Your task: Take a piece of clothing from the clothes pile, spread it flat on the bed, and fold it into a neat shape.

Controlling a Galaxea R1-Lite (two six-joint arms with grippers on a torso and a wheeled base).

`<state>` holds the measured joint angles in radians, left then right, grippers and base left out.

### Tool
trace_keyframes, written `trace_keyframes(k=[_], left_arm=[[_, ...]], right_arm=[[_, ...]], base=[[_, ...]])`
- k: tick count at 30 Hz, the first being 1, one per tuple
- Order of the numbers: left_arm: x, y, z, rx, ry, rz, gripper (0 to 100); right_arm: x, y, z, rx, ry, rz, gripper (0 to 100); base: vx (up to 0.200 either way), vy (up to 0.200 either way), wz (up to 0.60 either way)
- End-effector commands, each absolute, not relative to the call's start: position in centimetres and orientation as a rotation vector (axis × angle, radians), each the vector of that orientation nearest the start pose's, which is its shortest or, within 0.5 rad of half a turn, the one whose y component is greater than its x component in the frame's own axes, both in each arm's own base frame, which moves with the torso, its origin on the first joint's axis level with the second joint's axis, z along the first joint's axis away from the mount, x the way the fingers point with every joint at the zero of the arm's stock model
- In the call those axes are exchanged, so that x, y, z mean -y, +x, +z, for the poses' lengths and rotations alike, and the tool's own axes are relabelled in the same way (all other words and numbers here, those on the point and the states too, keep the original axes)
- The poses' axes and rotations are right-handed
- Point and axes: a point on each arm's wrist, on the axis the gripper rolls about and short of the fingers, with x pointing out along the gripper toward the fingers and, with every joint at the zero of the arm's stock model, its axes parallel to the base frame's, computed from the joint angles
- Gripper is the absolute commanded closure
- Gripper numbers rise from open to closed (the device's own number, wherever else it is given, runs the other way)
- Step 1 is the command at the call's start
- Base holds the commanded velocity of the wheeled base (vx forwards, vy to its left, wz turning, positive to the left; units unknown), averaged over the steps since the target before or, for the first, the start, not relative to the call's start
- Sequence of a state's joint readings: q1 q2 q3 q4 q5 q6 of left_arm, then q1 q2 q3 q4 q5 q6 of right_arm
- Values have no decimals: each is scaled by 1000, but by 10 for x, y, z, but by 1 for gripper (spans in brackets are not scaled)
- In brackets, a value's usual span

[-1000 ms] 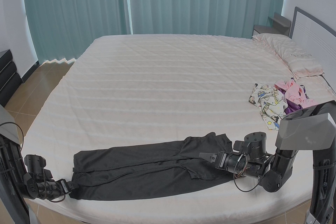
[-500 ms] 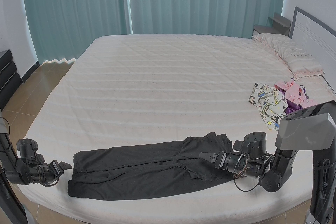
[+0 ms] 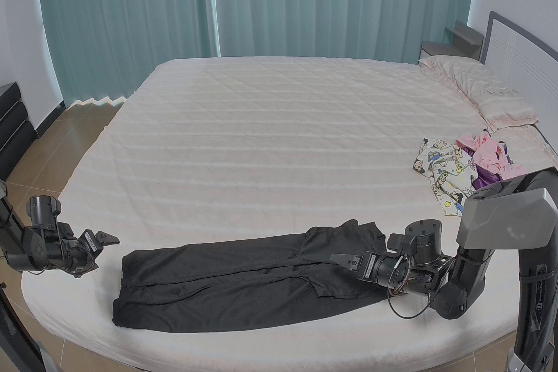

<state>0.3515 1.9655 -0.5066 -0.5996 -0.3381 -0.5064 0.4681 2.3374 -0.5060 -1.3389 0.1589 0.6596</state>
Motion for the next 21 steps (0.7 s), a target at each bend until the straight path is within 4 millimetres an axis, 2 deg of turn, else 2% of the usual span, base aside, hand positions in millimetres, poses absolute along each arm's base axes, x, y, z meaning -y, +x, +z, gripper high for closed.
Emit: trace_keyframes(k=[1, 7, 14, 15, 21], left_arm=[[-81, 292, 8, -859, -773, 192, 0], [-71, 305, -11, -863, -747, 165, 0], [-67, 311, -21, -839, -735, 156, 0], [-66, 312, -22, -845, -728, 157, 100], [-64, 321, -27, -824, -676, 240, 100]], right_arm=[[-151, 289, -22, -682, 546, 426, 0], [-150, 290, -24, -680, 547, 425, 0], [-151, 289, -26, -682, 544, 424, 0], [-150, 290, -26, -679, 545, 424, 0], [-150, 290, -26, -678, 546, 425, 0]], base=[[0, 0, 0], [0, 0, 0], [0, 0, 0], [0, 0, 0], [0, 0, 0]])
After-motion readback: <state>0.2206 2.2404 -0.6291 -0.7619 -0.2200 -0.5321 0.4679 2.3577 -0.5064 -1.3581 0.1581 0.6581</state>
